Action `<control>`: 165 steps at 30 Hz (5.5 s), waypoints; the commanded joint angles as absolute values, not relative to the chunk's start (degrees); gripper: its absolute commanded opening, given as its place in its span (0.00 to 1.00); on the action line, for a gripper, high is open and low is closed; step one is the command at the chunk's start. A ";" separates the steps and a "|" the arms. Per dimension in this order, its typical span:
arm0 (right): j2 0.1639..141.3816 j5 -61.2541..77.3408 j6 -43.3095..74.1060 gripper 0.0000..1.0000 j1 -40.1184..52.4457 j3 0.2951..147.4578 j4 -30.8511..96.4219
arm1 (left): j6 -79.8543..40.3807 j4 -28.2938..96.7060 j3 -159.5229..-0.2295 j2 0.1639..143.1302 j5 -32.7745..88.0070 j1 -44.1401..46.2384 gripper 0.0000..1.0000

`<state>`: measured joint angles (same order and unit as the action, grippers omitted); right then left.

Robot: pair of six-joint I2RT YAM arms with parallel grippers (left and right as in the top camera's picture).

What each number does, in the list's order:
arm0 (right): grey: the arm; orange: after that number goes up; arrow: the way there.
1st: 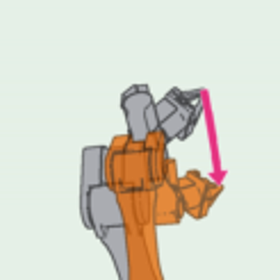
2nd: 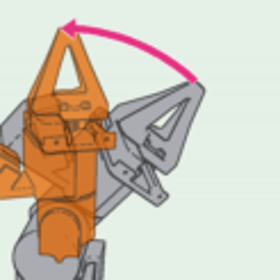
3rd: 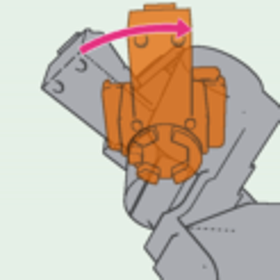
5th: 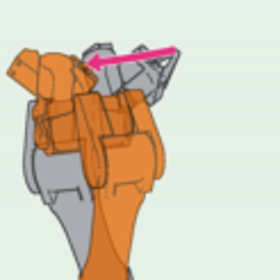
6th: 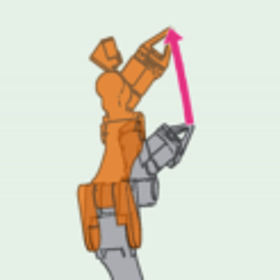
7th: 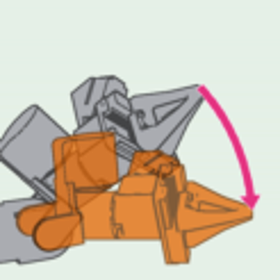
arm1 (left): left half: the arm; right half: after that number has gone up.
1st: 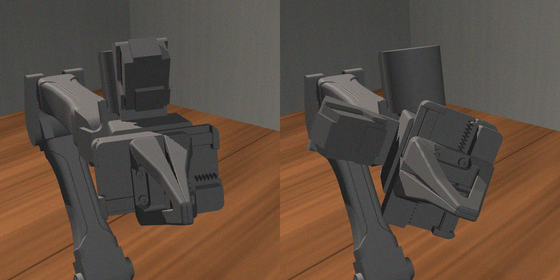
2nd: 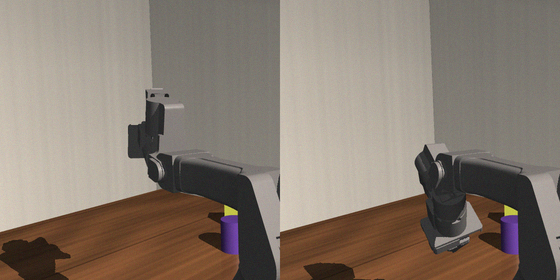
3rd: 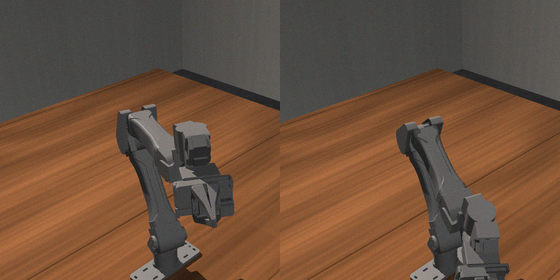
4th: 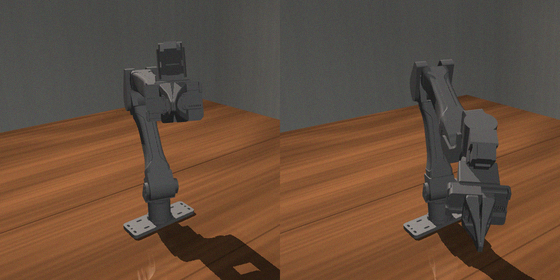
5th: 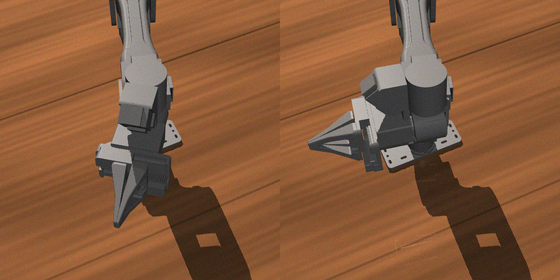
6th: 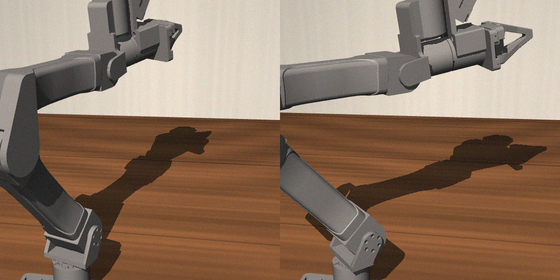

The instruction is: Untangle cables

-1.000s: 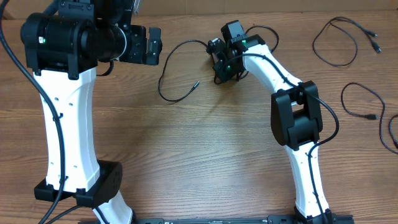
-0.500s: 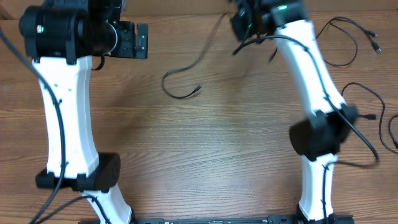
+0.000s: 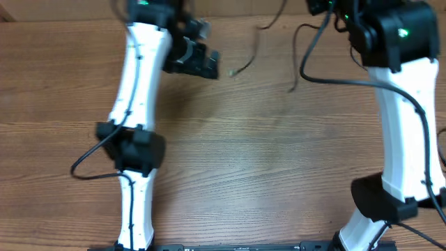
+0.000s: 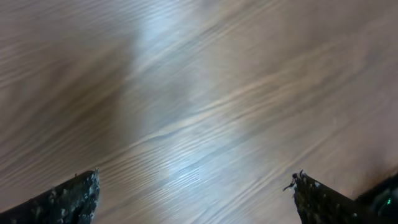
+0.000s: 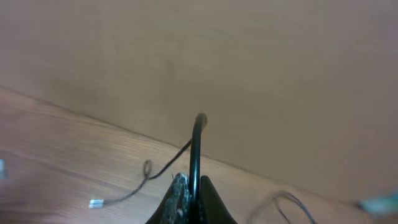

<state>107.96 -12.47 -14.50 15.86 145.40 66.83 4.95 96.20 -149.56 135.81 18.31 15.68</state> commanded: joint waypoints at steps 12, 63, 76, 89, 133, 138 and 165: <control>104.99 -13.91 10.90 0.04 3.25 146.32 92.75 | 6.61 95.55 -150.54 135.20 16.38 21.63 1.00; 96.73 5.50 20.75 0.04 -15.77 46.24 24.16 | 6.07 96.64 -150.54 135.20 16.56 21.78 1.00; 97.56 5.69 20.95 1.00 -15.77 49.93 27.62 | 4.36 96.82 -150.54 135.20 16.56 21.78 1.00; 67.79 6.66 15.92 1.00 -15.77 66.65 47.22 | 1.85 94.39 -156.48 126.61 11.44 21.45 1.00; 77.76 20.21 -4.40 1.00 -15.77 66.76 49.54 | -7.68 58.22 -73.78 56.64 -41.25 38.41 1.00; 83.77 20.21 -4.40 1.00 -15.77 66.76 48.01 | -1.72 56.36 -73.32 60.36 -23.40 31.55 1.00; 87.42 20.21 -4.38 1.00 -15.77 66.76 38.61 | 1.30 53.58 -73.32 61.49 -4.64 14.26 0.99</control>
